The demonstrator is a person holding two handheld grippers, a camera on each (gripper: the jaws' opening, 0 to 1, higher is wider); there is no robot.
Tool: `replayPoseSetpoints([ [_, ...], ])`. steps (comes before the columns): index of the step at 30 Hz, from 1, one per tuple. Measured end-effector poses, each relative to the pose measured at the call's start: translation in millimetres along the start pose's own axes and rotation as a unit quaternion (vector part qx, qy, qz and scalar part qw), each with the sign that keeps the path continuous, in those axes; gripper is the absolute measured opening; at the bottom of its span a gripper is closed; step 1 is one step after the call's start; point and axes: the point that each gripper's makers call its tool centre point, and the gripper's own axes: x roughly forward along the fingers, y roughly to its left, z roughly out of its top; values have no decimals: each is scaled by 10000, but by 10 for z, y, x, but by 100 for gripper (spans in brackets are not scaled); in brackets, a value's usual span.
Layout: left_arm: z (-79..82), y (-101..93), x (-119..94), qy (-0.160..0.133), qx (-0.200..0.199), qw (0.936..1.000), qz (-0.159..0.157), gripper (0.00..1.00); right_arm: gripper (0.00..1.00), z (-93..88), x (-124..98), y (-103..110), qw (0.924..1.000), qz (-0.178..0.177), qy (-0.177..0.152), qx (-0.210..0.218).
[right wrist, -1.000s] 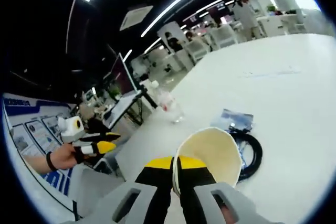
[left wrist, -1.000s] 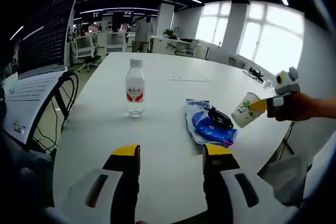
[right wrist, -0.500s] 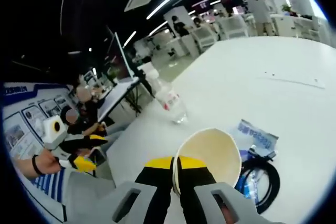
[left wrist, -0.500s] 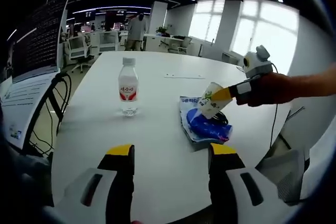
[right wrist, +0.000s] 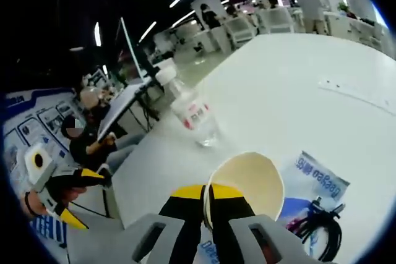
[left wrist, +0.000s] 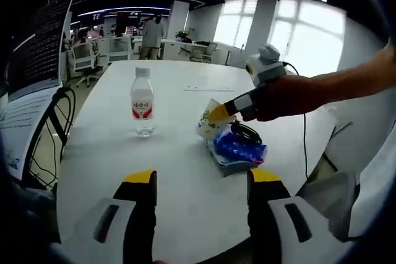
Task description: Arrange the tabletop items into an orderly group along one side of the table until the central work area is clear of visible clutter.
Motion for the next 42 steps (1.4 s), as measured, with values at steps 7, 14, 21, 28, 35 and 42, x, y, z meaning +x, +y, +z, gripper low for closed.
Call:
replayPoseSetpoints([
  [7, -27, -28, 6, 65, 209, 9998, -35, 58, 0, -57, 265, 73, 9992, -74, 301, -253],
  [14, -26, -52, 36, 48, 250, 9995, -160, 58, 0, -33, 591, -21, 9926, -217, 687, -978],
  [21, 22, -80, 76, -25, 235, 9995, -222, 57, 0, 27, 764, 27, 9790, -400, 812, -1826],
  [28, 32, -59, 73, -42, 183, 9996, -194, 57, 0, 74, 919, -3, 9664, -513, 907, -2351],
  [35, 32, -19, 52, -58, 123, 9998, -146, 57, 0, 126, 954, 11, 9597, -600, 909, -2590],
  [42, 4, -11, 39, -21, 119, 9998, -144, 58, 0, 252, 1020, -76, 9543, -677, 959, -2749],
])
